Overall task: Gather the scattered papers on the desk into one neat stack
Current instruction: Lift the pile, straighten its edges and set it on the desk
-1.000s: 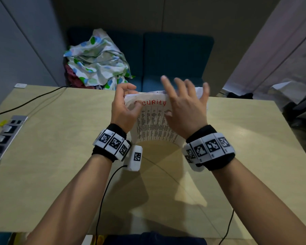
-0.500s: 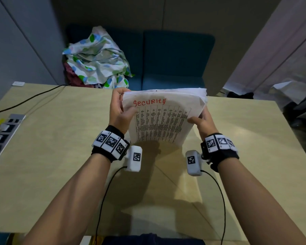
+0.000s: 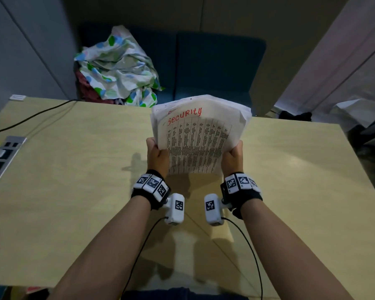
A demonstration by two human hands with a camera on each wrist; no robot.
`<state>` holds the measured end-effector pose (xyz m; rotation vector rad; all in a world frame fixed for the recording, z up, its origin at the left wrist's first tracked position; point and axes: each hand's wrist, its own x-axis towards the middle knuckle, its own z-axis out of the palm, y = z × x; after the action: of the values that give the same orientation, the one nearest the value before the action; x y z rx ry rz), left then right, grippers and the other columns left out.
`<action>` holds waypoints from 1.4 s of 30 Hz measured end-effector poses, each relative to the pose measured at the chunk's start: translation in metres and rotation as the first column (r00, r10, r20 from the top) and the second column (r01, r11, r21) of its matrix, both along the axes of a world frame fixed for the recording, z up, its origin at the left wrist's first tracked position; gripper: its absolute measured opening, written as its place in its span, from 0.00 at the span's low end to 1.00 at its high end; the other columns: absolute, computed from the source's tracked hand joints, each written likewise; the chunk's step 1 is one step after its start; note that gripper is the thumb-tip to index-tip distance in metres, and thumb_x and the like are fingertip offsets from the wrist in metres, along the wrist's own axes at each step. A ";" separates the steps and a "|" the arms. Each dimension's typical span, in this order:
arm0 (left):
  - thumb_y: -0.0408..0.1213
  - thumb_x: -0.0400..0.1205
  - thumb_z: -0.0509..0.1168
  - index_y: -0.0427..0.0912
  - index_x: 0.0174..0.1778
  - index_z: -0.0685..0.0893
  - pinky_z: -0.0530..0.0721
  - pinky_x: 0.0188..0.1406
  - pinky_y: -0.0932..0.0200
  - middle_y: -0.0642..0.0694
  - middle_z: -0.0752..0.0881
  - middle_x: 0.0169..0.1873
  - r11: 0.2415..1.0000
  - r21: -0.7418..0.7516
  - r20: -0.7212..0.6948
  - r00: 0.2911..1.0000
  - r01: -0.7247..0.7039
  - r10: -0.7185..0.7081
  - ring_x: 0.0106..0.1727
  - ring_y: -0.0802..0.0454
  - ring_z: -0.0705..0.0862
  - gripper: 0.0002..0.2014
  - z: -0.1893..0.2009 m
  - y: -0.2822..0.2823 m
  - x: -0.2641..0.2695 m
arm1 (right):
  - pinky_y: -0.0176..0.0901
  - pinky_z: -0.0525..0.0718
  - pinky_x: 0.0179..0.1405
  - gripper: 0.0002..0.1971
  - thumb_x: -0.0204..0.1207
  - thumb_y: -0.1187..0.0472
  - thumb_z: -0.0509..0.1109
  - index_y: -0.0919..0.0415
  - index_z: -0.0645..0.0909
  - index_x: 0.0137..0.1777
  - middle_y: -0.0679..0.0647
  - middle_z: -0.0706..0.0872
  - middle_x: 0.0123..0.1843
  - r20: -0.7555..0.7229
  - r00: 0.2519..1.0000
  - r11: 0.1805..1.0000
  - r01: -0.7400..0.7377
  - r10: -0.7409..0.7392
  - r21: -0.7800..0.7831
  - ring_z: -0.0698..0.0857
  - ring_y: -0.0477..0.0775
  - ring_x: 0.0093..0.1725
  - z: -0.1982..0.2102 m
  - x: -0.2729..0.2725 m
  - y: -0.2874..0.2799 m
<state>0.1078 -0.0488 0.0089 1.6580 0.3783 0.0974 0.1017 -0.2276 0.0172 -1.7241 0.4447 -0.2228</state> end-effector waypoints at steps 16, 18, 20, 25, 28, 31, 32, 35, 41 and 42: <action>0.28 0.87 0.52 0.33 0.67 0.72 0.74 0.44 0.57 0.35 0.83 0.57 0.941 0.331 -0.271 0.962 0.071 0.022 0.47 0.42 0.79 0.14 -0.015 0.016 0.004 | 0.42 0.70 0.39 0.10 0.79 0.70 0.58 0.71 0.76 0.58 0.61 0.79 0.49 -0.299 0.953 0.957 -0.040 -0.050 -0.288 0.75 0.56 0.45 -0.035 -0.012 0.000; 0.26 0.85 0.53 0.32 0.67 0.76 0.74 0.46 0.58 0.34 0.83 0.62 0.928 0.361 -0.360 0.932 0.092 0.048 0.54 0.37 0.82 0.15 -0.022 0.021 0.004 | 0.41 0.73 0.34 0.16 0.79 0.70 0.58 0.69 0.75 0.66 0.63 0.83 0.57 -0.380 0.924 0.965 -0.053 -0.051 -0.258 0.78 0.58 0.45 -0.044 -0.014 0.004; 0.24 0.84 0.53 0.30 0.61 0.80 0.74 0.45 0.57 0.33 0.85 0.58 0.920 0.371 -0.438 0.897 0.125 0.054 0.52 0.35 0.83 0.14 -0.032 0.025 0.000 | 0.37 0.72 0.27 0.19 0.79 0.70 0.58 0.66 0.73 0.70 0.65 0.84 0.61 -0.426 0.904 0.968 -0.079 -0.031 -0.238 0.80 0.58 0.44 -0.054 -0.018 0.006; 0.25 0.83 0.55 0.35 0.54 0.82 0.75 0.45 0.57 0.36 0.87 0.52 0.920 0.355 -0.500 0.865 0.162 0.040 0.52 0.36 0.83 0.12 -0.055 0.034 -0.006 | 0.41 0.78 0.30 0.23 0.80 0.70 0.59 0.61 0.64 0.74 0.65 0.84 0.61 -0.495 0.869 0.960 -0.151 0.014 -0.238 0.83 0.63 0.46 -0.063 -0.021 0.006; 0.28 0.84 0.58 0.34 0.70 0.75 0.76 0.51 0.57 0.36 0.82 0.66 0.928 0.331 -0.506 0.862 0.173 0.020 0.64 0.36 0.82 0.17 -0.056 0.037 -0.009 | 0.49 0.84 0.47 0.22 0.80 0.67 0.61 0.63 0.67 0.74 0.65 0.83 0.64 -0.541 0.839 0.930 -0.245 0.062 -0.274 0.86 0.66 0.56 -0.062 -0.021 0.003; 0.33 0.83 0.61 0.35 0.72 0.72 0.80 0.64 0.50 0.36 0.79 0.69 0.922 0.346 -0.479 0.878 0.175 0.013 0.66 0.37 0.81 0.20 -0.055 0.040 -0.006 | 0.52 0.82 0.62 0.25 0.77 0.58 0.63 0.67 0.72 0.73 0.64 0.80 0.66 -0.526 0.846 0.917 -0.278 0.092 -0.287 0.82 0.66 0.64 -0.069 -0.019 -0.007; 0.34 0.83 0.60 0.35 0.75 0.70 0.78 0.67 0.48 0.36 0.77 0.72 0.927 0.325 -0.477 0.879 0.187 -0.010 0.69 0.37 0.79 0.23 -0.052 0.040 -0.005 | 0.56 0.81 0.64 0.28 0.74 0.52 0.63 0.67 0.73 0.71 0.63 0.81 0.65 -0.516 0.849 0.918 -0.285 0.108 -0.276 0.81 0.66 0.64 -0.071 -0.019 -0.010; 0.34 0.84 0.58 0.40 0.83 0.58 0.71 0.72 0.49 0.41 0.66 0.81 0.950 0.206 -0.475 0.872 0.237 -0.115 0.78 0.40 0.71 0.30 -0.047 0.042 0.001 | 0.51 0.74 0.68 0.22 0.77 0.50 0.62 0.61 0.68 0.67 0.45 0.76 0.62 -0.453 0.874 0.958 -0.256 0.174 -0.126 0.75 0.56 0.66 -0.063 -0.023 -0.010; 0.31 0.83 0.58 0.39 0.84 0.55 0.64 0.78 0.45 0.41 0.60 0.84 0.972 0.026 -0.435 0.878 0.232 -0.198 0.83 0.42 0.62 0.32 -0.039 0.047 0.029 | 0.52 0.55 0.81 0.36 0.84 0.46 0.54 0.55 0.40 0.85 0.52 0.49 0.87 -0.377 0.887 0.964 -0.236 0.266 0.123 0.54 0.55 0.85 -0.049 -0.006 -0.007; 0.30 0.83 0.58 0.37 0.82 0.58 0.65 0.77 0.45 0.40 0.62 0.83 0.972 0.008 -0.432 0.877 0.236 -0.209 0.82 0.42 0.63 0.31 -0.040 0.048 0.037 | 0.53 0.54 0.81 0.36 0.84 0.44 0.54 0.53 0.40 0.85 0.50 0.48 0.87 -0.375 0.886 0.961 -0.232 0.273 0.151 0.53 0.54 0.85 -0.050 0.000 -0.008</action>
<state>0.1446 -0.0007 -0.0309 1.7682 0.5155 -0.4426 0.1014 -0.2354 -0.0324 -1.7060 0.5060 0.3395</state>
